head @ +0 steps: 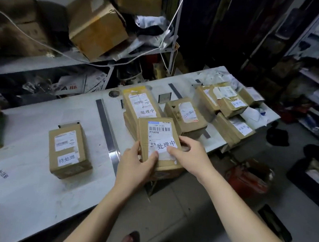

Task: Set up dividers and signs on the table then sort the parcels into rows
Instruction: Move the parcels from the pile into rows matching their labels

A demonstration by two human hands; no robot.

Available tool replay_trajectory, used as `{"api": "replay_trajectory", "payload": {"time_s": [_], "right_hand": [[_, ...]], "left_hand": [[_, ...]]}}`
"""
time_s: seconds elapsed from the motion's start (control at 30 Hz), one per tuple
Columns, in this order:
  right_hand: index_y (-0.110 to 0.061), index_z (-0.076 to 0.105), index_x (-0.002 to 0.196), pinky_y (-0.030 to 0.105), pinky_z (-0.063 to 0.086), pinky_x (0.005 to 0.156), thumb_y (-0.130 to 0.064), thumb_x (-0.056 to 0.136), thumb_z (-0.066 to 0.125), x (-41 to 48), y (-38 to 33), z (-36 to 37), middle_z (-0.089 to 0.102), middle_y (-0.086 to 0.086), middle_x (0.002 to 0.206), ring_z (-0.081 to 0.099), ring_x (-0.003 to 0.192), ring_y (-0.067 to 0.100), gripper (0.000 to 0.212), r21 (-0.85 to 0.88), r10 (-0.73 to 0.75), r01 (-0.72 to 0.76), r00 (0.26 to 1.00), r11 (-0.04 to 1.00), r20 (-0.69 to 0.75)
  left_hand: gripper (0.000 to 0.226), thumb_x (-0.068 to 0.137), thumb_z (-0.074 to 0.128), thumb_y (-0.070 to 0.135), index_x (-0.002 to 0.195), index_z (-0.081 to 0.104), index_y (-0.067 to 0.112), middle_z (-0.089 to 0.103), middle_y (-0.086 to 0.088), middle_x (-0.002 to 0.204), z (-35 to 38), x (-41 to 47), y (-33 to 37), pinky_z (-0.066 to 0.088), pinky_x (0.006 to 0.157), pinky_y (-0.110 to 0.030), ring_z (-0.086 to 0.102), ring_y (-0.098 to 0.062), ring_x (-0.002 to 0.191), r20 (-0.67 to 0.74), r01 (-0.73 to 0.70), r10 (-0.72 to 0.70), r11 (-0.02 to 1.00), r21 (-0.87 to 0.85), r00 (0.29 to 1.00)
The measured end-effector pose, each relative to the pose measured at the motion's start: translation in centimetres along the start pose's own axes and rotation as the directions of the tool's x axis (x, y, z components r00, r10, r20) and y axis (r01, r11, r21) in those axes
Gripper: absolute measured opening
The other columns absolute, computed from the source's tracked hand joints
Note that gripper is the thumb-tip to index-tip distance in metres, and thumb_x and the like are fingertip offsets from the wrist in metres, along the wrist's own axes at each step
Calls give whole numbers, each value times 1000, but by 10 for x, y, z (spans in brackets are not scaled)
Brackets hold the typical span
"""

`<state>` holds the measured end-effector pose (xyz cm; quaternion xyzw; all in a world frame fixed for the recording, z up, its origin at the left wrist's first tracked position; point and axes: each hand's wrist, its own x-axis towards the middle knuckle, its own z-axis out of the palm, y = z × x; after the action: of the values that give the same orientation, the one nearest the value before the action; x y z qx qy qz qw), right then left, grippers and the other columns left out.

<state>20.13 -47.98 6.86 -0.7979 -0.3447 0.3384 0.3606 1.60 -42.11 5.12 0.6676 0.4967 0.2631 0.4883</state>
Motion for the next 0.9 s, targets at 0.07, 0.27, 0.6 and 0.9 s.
{"api": "replay_trajectory", "payload": {"time_s": [0.07,0.27,0.6,0.9], "right_hand": [[-36,64,131,40,55,98,-65,64,72,10,15,-1,70,-23,120,63,114,3,73,-12,-7,8,999,1000,39],[-37,65,130,41,56,94,-67,61,67,36,56,2,71,-22,115,65,108,4,75,-77,-4,20,980,997,200],[-30,49,147,40,53,97,-43,88,72,72,97,32,65,-11,134,61,117,16,65,-175,46,15,940,984,337],[-30,48,148,40,53,96,-51,86,71,90,97,51,63,-7,138,59,122,20,70,-291,10,75,960,954,279]], "left_hand": [[37,77,62,66,113,59,59,71,21,103,12,1,-8,62,79,-43,71,-8,92,-15,34,-34,999,32,999],[24,83,68,53,104,60,59,69,31,98,54,-11,-28,62,83,-41,70,-1,95,-90,206,-205,978,10,975],[44,91,69,34,132,56,30,67,10,127,97,4,-71,55,101,-42,65,-9,112,-135,377,-380,925,-51,915],[54,95,63,42,145,48,29,63,14,138,100,16,-89,50,105,-29,60,-5,123,-146,386,-388,921,-43,910]]}}
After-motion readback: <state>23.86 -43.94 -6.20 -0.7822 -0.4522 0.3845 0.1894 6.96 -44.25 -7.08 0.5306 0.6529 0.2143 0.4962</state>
